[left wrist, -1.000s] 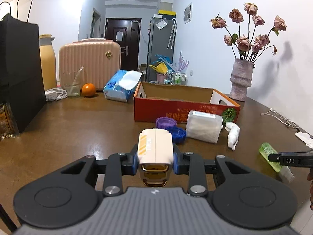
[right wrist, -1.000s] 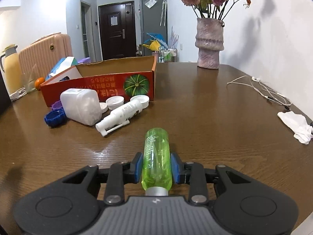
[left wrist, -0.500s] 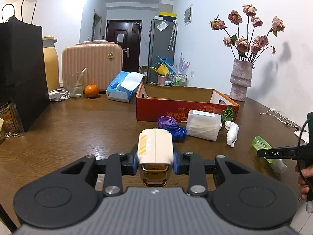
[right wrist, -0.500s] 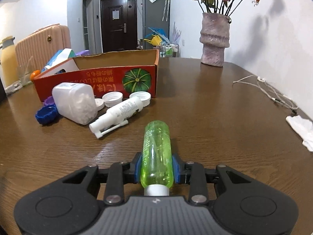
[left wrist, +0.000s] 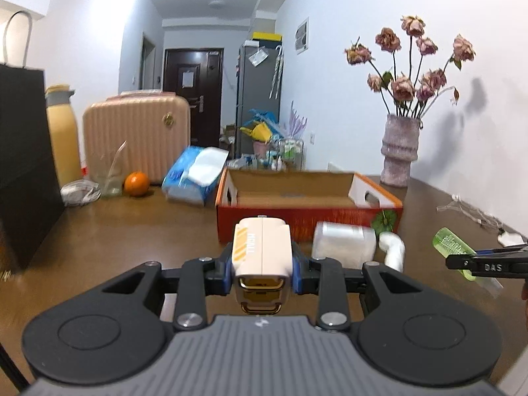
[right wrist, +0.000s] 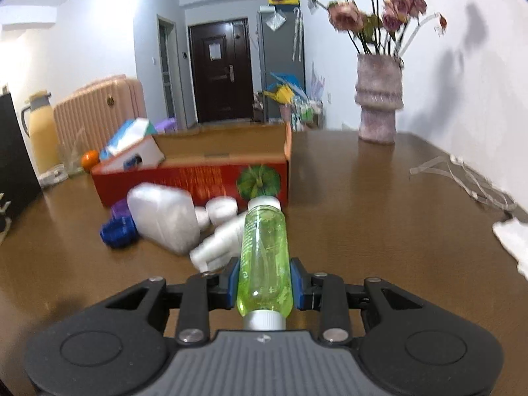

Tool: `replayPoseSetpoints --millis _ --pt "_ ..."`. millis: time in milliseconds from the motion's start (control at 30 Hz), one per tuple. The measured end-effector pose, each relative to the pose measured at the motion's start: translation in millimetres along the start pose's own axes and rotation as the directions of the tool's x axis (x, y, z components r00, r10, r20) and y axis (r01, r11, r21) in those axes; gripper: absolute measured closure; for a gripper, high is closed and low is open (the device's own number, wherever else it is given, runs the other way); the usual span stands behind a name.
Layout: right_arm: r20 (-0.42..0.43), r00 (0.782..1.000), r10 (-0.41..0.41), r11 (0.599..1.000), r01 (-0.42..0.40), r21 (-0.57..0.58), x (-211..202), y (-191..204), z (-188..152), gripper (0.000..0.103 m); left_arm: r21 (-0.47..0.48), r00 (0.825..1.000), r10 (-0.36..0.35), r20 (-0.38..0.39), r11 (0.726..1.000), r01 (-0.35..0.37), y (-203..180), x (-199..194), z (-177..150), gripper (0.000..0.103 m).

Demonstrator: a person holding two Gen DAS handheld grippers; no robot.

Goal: Organize rigid objects
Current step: 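Carry the charger and green bottle with both tools over the cardboard box, then open both tools to release the charger and bottle into the box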

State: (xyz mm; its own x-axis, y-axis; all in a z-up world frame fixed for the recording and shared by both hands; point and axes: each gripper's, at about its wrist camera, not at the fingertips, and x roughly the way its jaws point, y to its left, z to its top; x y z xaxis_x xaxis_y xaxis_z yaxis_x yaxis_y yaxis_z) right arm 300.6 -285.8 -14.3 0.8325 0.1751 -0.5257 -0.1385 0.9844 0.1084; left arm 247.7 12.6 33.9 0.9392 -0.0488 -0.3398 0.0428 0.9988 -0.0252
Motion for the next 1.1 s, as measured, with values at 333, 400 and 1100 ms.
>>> replayPoseSetpoints --millis 333,400,1100 --pt "0.021 0.996 0.085 0.996 -0.084 -0.021 62 -3 94 0.073 -0.013 0.998 -0.048 -0.049 0.999 0.047 14 120 70 0.071" --pt "0.001 0.993 0.117 0.993 -0.117 -0.007 87 -3 116 0.073 -0.004 0.994 -0.062 -0.095 0.998 0.061 16 155 83 0.071" --pt "-0.259 0.945 -0.198 0.894 0.066 -0.442 335 44 193 0.072 0.117 0.868 0.056 -0.494 0.993 0.003 14 412 109 0.067"
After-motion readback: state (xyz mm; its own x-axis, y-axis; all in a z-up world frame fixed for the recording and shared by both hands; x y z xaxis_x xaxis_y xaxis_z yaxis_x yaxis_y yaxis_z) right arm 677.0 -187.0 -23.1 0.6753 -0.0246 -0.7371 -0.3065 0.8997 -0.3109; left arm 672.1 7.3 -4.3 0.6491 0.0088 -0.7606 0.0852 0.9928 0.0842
